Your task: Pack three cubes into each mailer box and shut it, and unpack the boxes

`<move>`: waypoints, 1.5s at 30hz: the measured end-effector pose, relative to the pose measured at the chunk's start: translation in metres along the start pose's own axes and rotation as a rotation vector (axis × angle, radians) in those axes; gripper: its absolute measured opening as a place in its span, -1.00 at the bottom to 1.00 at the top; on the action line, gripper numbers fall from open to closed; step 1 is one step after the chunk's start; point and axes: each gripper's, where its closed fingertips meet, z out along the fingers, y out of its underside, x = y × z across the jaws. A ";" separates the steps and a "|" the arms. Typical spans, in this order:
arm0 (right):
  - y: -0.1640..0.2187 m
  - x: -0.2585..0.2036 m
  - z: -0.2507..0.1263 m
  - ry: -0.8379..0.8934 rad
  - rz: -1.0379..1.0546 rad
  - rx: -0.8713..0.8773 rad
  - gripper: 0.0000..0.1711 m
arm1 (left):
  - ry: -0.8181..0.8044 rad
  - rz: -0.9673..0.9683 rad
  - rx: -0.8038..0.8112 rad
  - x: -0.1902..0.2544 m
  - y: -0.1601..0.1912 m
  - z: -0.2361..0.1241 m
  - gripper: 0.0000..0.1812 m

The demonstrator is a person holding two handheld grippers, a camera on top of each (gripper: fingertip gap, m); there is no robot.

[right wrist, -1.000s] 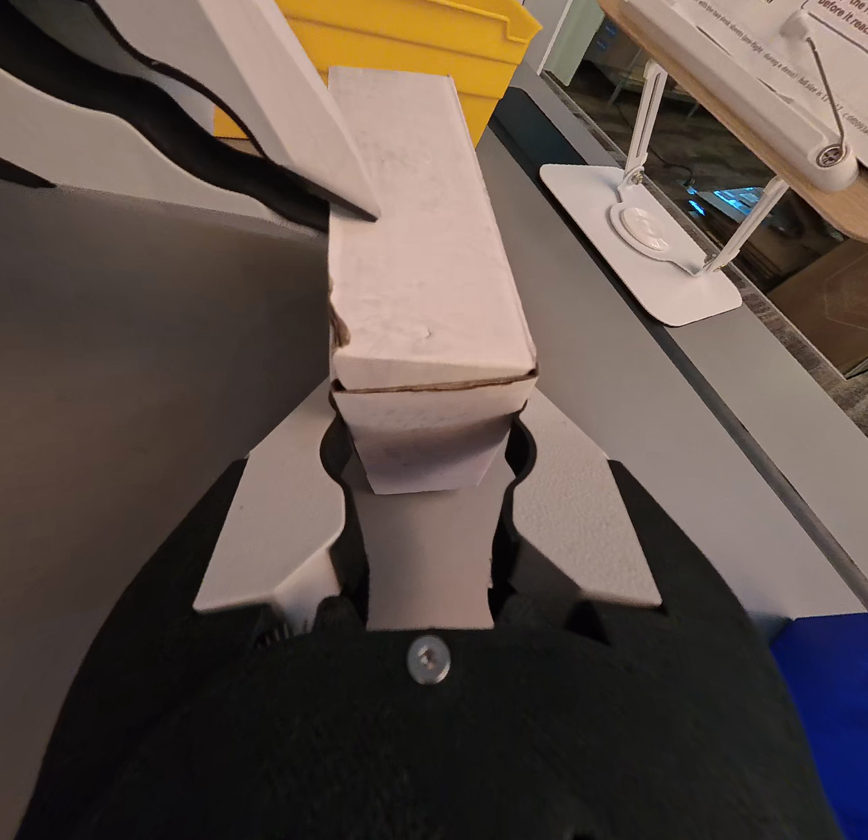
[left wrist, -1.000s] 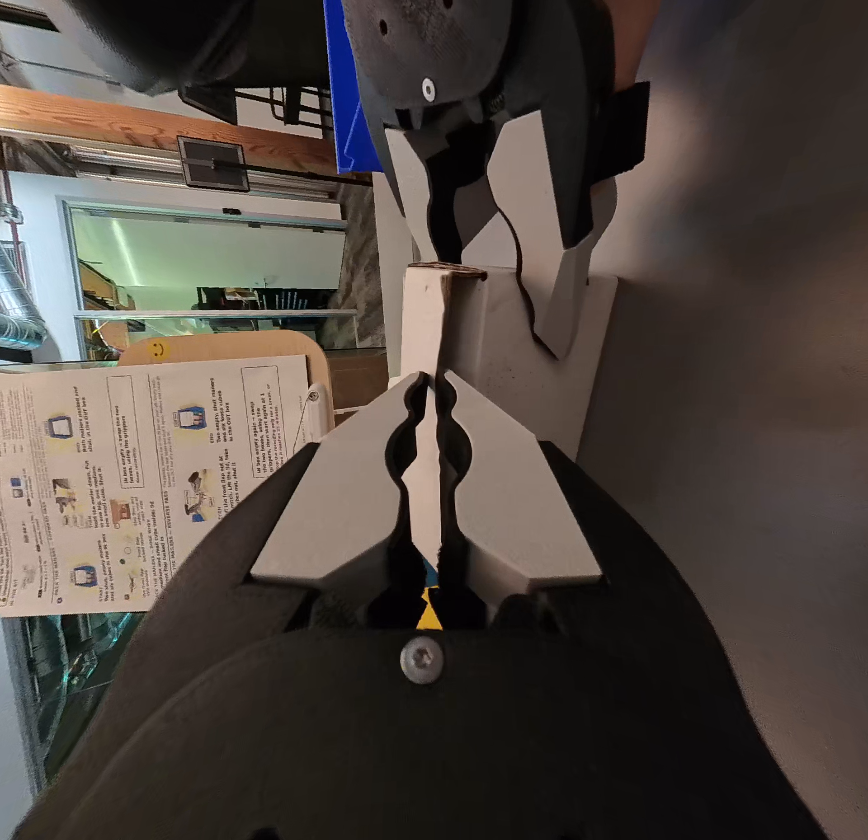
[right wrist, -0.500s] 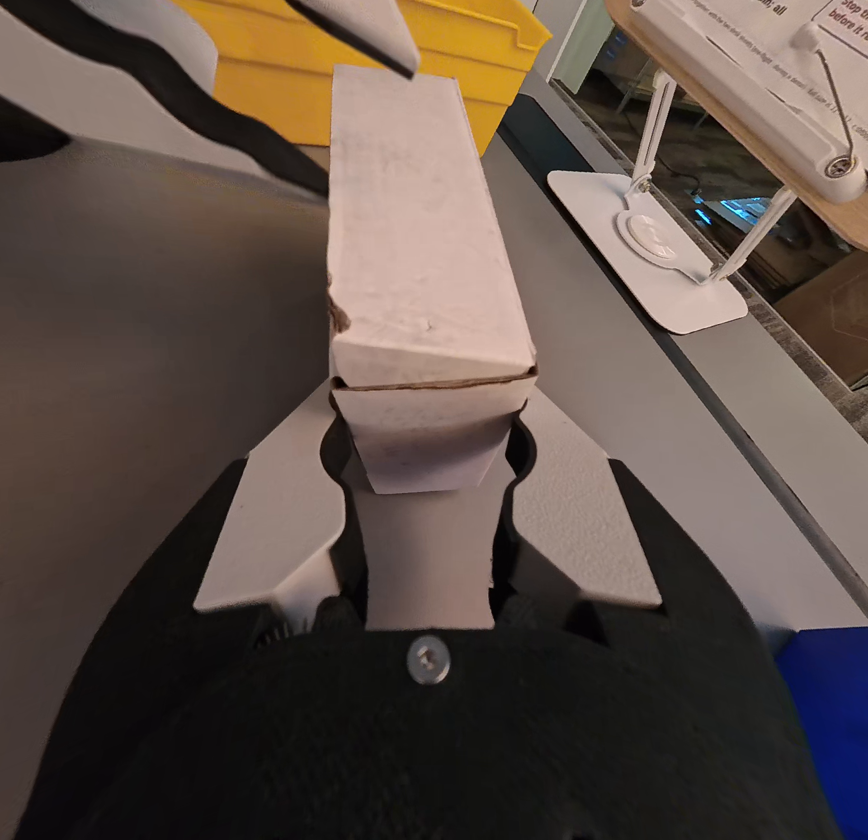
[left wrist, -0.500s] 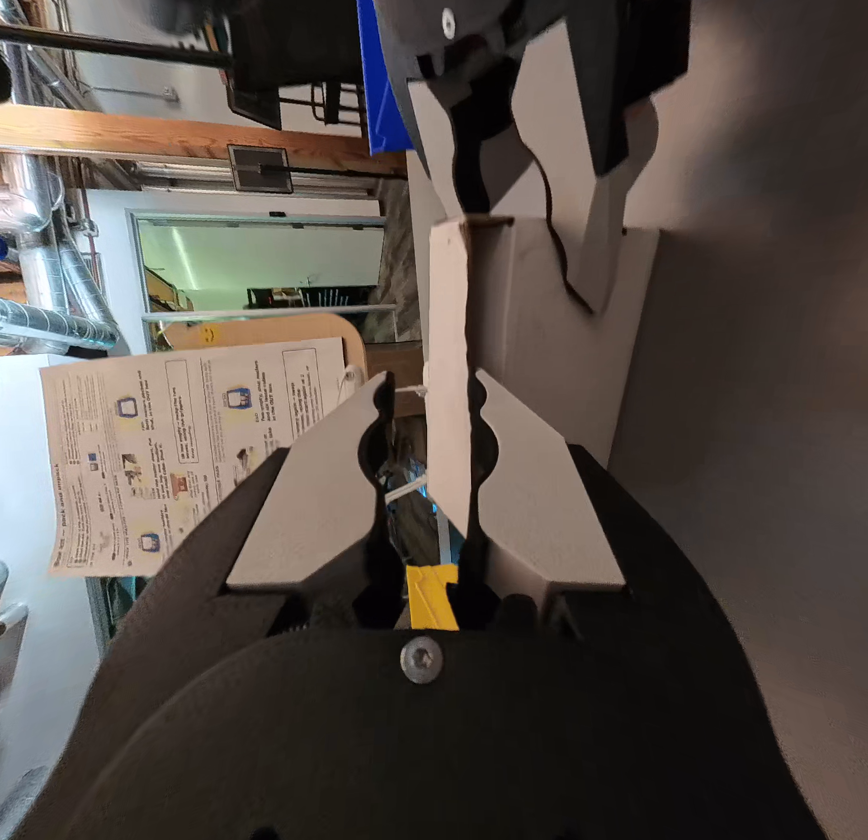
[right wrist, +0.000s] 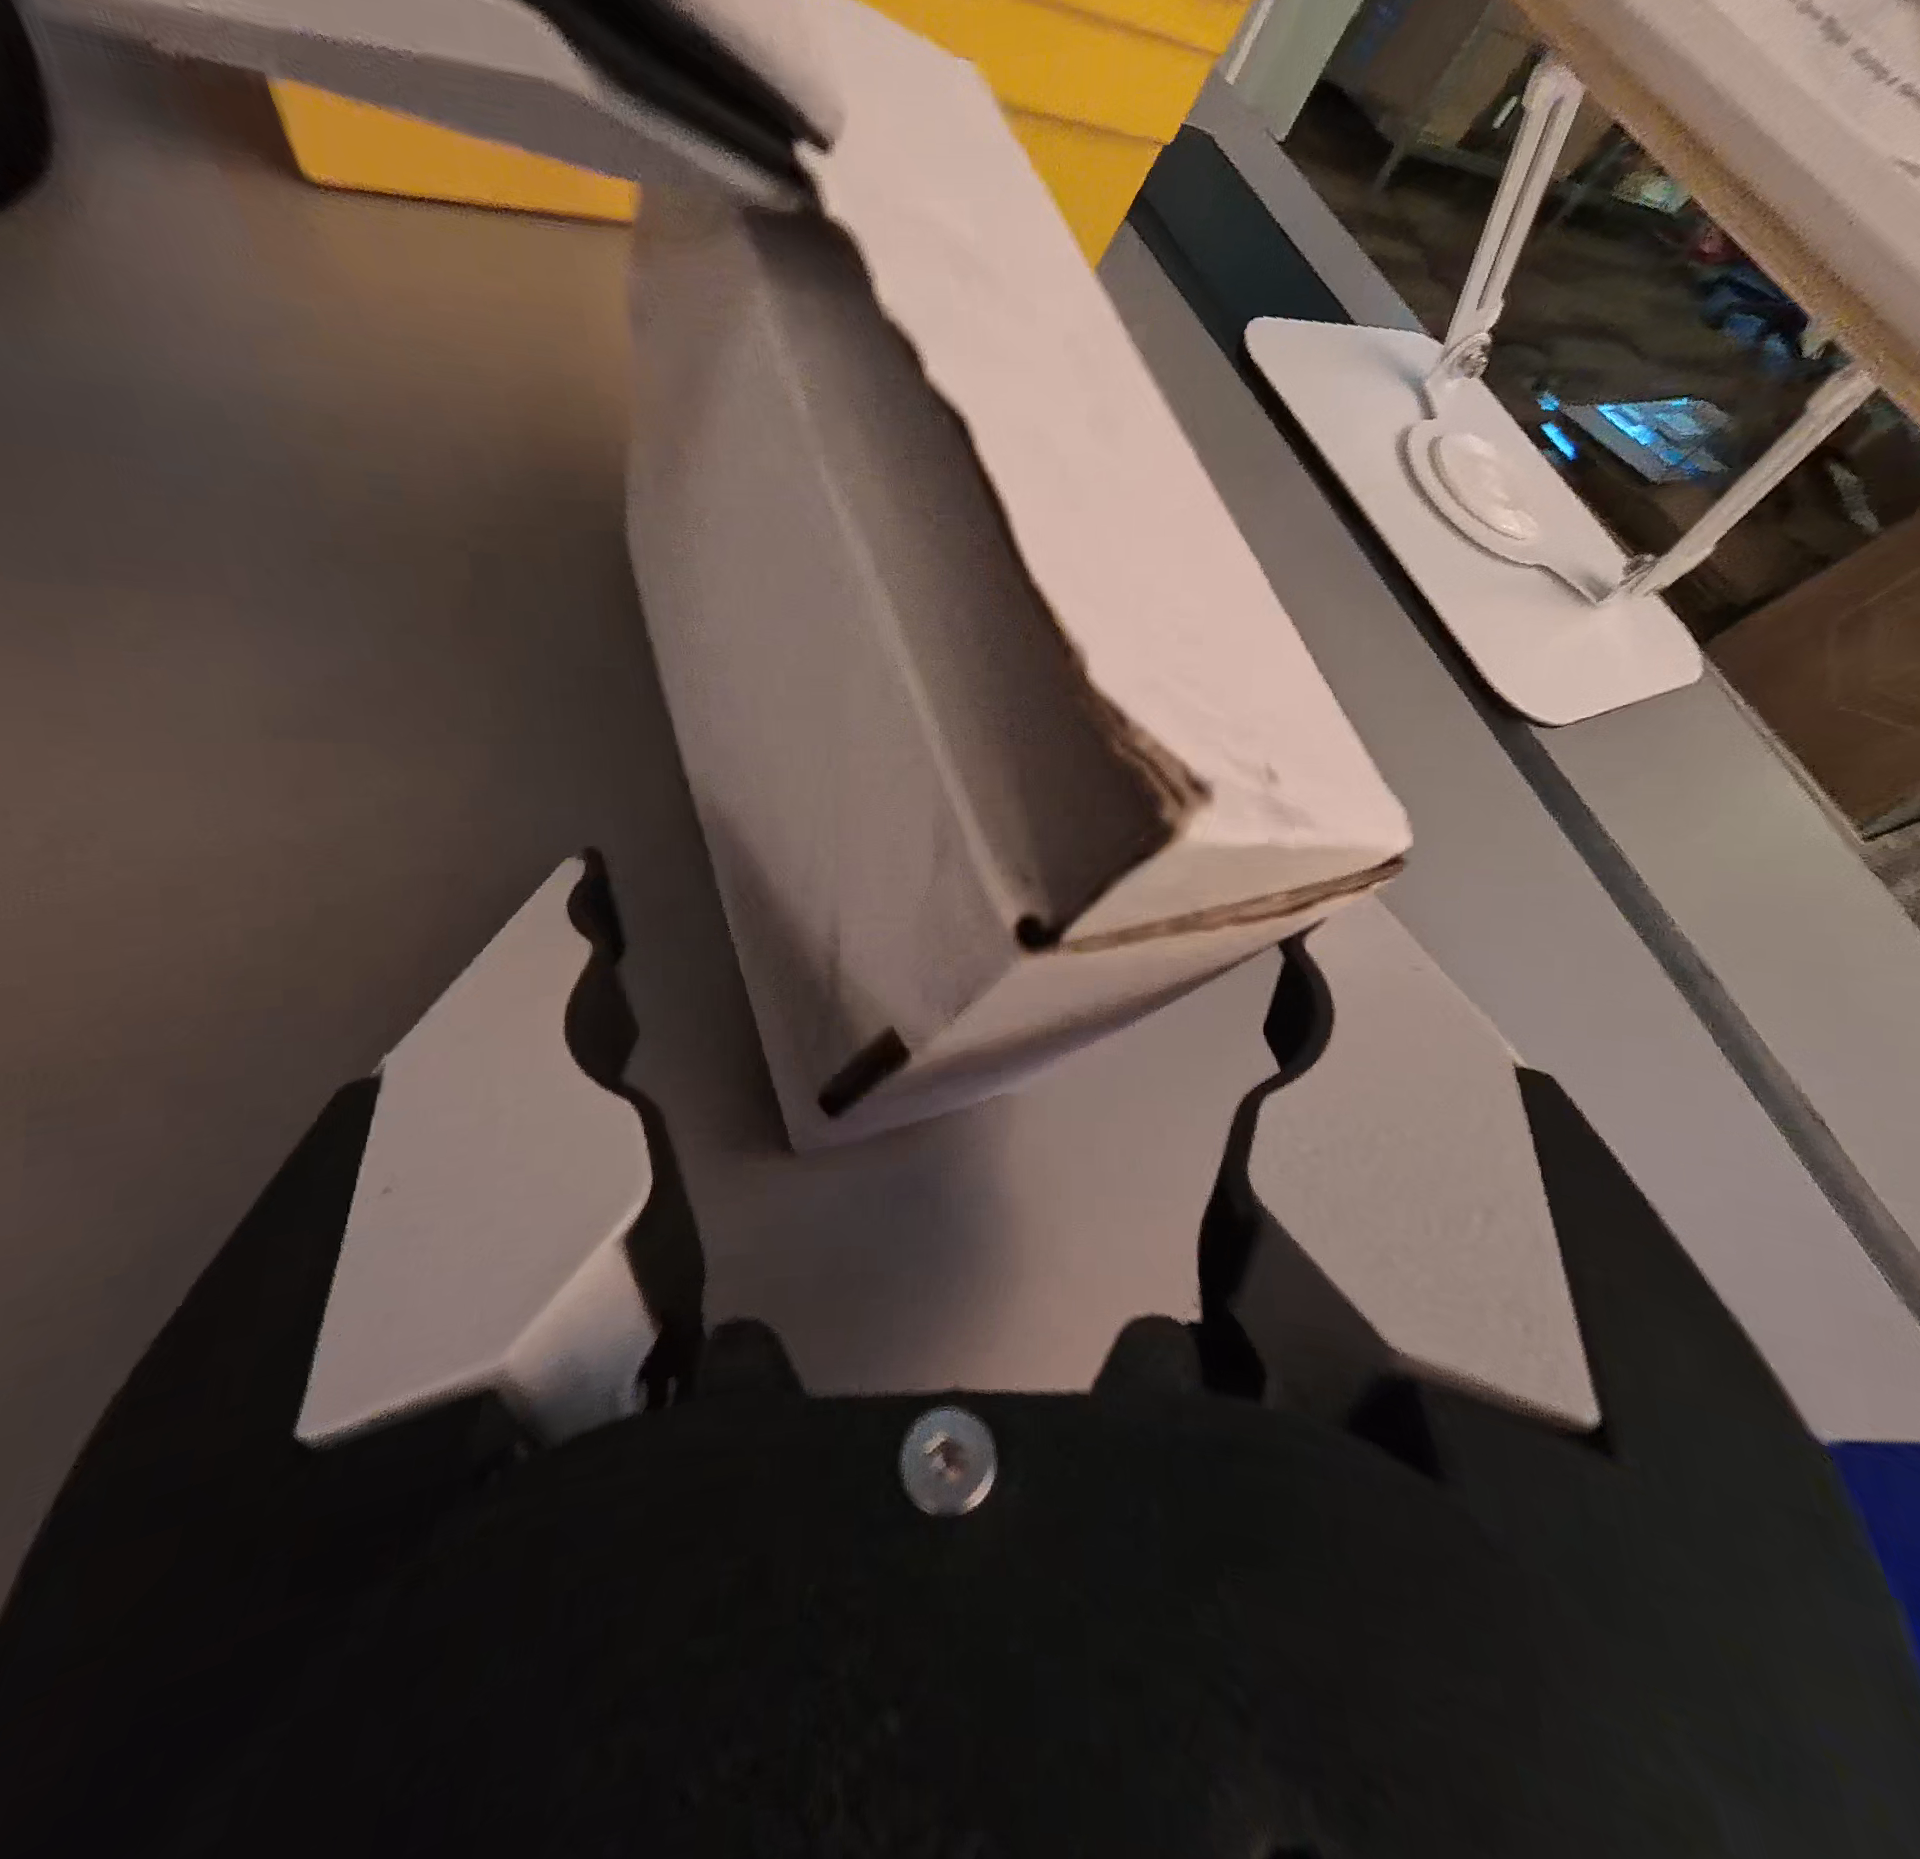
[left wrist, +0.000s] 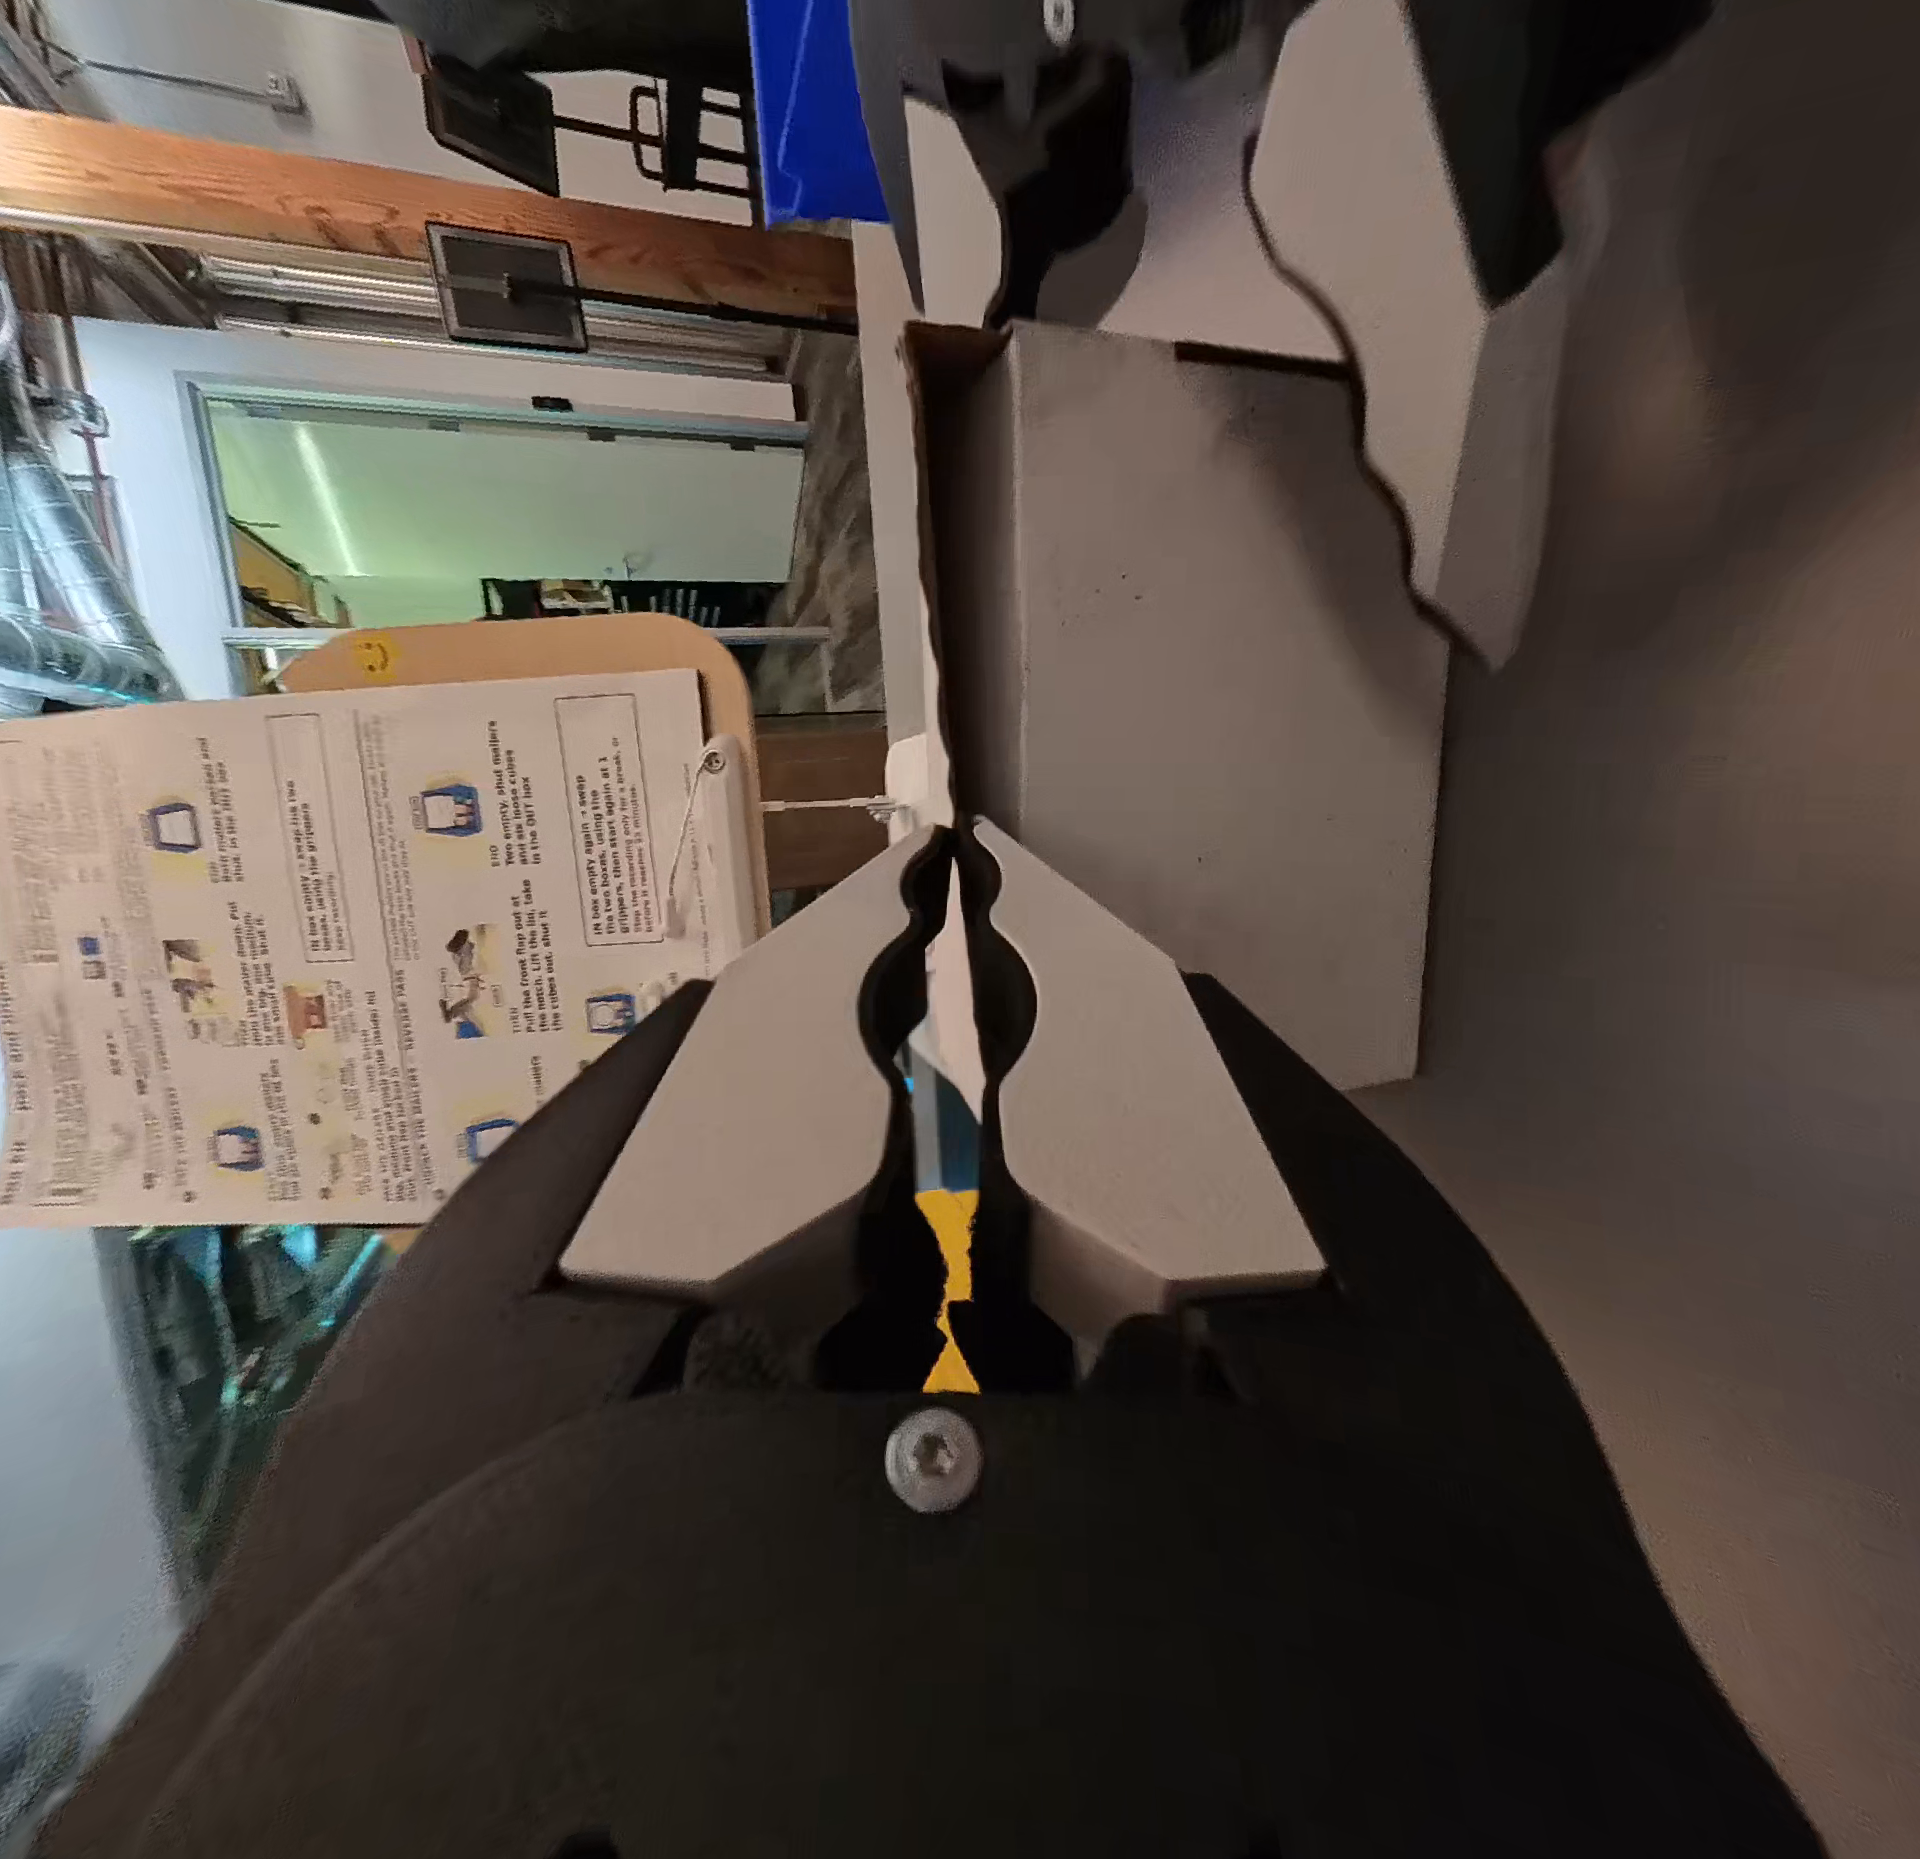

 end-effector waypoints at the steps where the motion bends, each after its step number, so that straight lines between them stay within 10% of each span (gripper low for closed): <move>1: -0.004 0.000 0.001 -0.018 0.043 0.021 0.46 | 0.009 -0.020 0.009 0.000 -0.002 -0.001 -1.00; 12: -0.033 0.003 0.002 -0.209 0.307 0.238 0.38 | -0.056 0.027 0.016 -0.003 -0.001 -0.007 -0.88; 17: -0.024 -0.015 0.007 -0.279 0.221 0.166 -0.08 | -0.015 -0.076 -0.033 -0.006 0.017 -0.013 -0.72; 45: -0.023 -0.010 0.008 -0.119 0.029 0.126 -0.11 | 0.369 -0.188 -0.122 -0.006 0.026 -0.018 -0.95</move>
